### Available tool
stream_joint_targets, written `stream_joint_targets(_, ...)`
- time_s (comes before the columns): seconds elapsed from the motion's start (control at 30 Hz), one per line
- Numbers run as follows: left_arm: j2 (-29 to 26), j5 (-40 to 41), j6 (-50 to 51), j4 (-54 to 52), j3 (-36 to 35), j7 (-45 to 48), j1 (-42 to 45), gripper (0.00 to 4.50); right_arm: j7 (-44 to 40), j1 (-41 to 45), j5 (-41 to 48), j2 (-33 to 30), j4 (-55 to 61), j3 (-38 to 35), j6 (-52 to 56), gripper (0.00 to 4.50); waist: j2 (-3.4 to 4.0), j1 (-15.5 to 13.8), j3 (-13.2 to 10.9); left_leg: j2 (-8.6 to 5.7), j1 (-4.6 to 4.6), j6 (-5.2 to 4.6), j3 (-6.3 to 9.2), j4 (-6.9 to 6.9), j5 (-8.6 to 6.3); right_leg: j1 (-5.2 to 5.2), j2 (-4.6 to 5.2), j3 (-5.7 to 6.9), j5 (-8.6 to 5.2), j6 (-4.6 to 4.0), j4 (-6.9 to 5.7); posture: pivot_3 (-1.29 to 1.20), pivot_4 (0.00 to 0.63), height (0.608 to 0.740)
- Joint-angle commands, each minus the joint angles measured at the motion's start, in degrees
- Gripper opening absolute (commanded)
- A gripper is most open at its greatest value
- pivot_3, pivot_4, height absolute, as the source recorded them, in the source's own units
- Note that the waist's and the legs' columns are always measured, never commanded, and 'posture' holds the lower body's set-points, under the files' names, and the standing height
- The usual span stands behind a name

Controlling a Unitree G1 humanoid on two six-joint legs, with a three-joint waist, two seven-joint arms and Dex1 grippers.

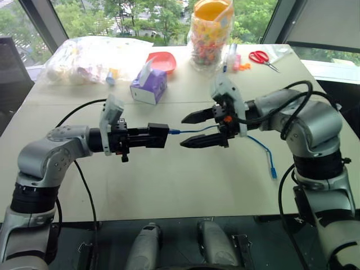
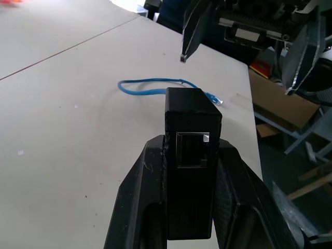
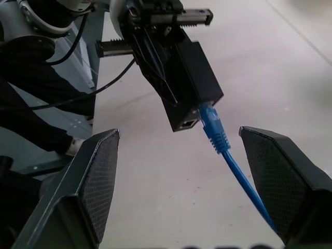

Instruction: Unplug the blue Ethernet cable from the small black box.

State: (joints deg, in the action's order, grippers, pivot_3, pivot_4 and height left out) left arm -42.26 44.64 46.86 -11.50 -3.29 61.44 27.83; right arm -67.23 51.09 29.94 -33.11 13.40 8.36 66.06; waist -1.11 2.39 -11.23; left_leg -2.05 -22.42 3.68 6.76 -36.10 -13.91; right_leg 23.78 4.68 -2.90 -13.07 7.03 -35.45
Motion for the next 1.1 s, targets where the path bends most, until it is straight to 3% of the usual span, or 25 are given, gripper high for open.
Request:
stream_joint_targets(0.03, -0.59, 0.38, -0.86, -1.98, -0.62, 1.08, 0.37, 0.5, 2.04, 2.18, 2.6, 1.4, -0.28, 0.08, 1.65, 3.82, 0.0, 0.05, 0.0, 0.0, 0.0, 0.0, -0.01, 0.01, 0.0, 0.0, 0.0, 0.0, 0.0, 0.0, 0.01, 0.0, 0.15, 0.74)
stream_joint_targets(0.37, -0.31, 0.58, -0.1, -2.68, -0.47, 0.91, 0.7, 0.5, 6.14, 3.81, 2.05, 3.65, -3.57, 3.98, -0.66, 3.82, 0.0, 0.09, 0.0, 0.0, -0.04, 0.0, -0.01, 0.02, 0.0, 0.08, 0.0, 0.0, 0.01, 0.01, -0.02, 0.0, 0.15, 0.74)
stream_joint_targets(0.53, -0.44, 0.54, -0.06, -3.31, -0.32, 0.84, 0.14, 0.5, 5.58, 4.24, 2.61, 2.82, -3.77, 4.87, -0.76, 1.57, 0.0, 0.13, 0.0, 0.0, -0.04, 0.0, -0.02, 0.02, 0.0, 0.08, 0.0, 0.0, 0.01, 0.02, -0.02, 0.0, 0.15, 0.74)
stream_joint_targets(0.93, -0.53, 0.29, -0.21, -4.24, 0.09, 1.21, -0.63, 0.5, 4.43, 5.25, 3.17, 1.63, -4.05, 6.69, -0.88, 1.57, 0.0, 0.14, 0.0, 0.0, -0.04, 0.0, -0.02, 0.02, 0.0, 0.1, 0.0, 0.0, 0.0, 0.02, -0.02, 0.0, 0.15, 0.74)
stream_joint_targets(1.1, -0.48, 0.11, -0.47, -4.55, 0.29, 1.51, -0.97, 0.5, 3.95, 5.65, 2.54, 1.27, -4.45, 7.55, -1.49, 0.05, 0.0, 0.14, 0.0, 0.0, -0.04, 0.0, -0.02, 0.03, 0.0, 0.1, 0.0, 0.0, 0.0, 0.02, -0.02, 0.0, 0.15, 0.74)
